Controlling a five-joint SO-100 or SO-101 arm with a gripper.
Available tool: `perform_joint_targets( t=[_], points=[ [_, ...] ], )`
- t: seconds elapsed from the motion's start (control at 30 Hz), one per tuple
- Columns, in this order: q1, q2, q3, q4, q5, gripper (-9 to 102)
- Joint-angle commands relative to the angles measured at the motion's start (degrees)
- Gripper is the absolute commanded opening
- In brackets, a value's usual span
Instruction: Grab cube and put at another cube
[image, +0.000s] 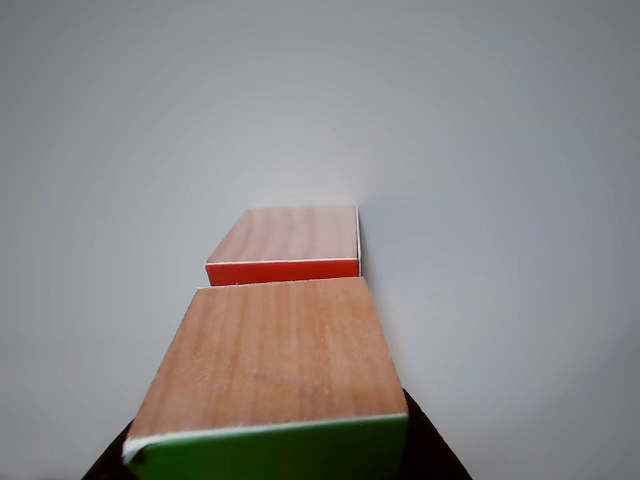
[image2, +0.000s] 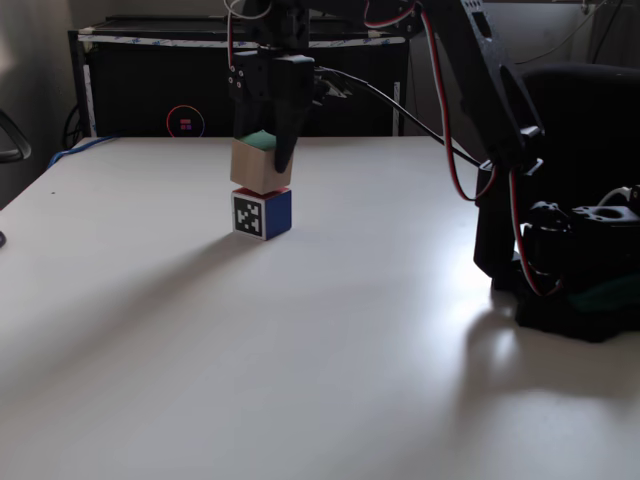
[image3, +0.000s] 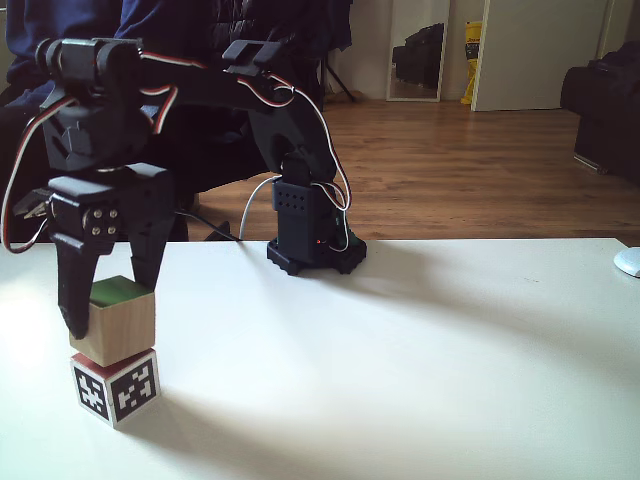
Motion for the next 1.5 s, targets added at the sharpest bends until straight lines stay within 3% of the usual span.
perform_joint_targets(
  t=[0.0, 0.83, 1.2, 1.47],
  points=[
    [-0.5, 1.1, -3.1, 0.4, 0.5, 25],
    [-1.0, 7.6, 1.1, 0.4, 0.1, 38],
    [-4.9, 52.6, 28.8, -0.9, -4.7, 44],
    [-14.7, 98.3, 56.4, -14.6, -3.6, 47]
  ],
)
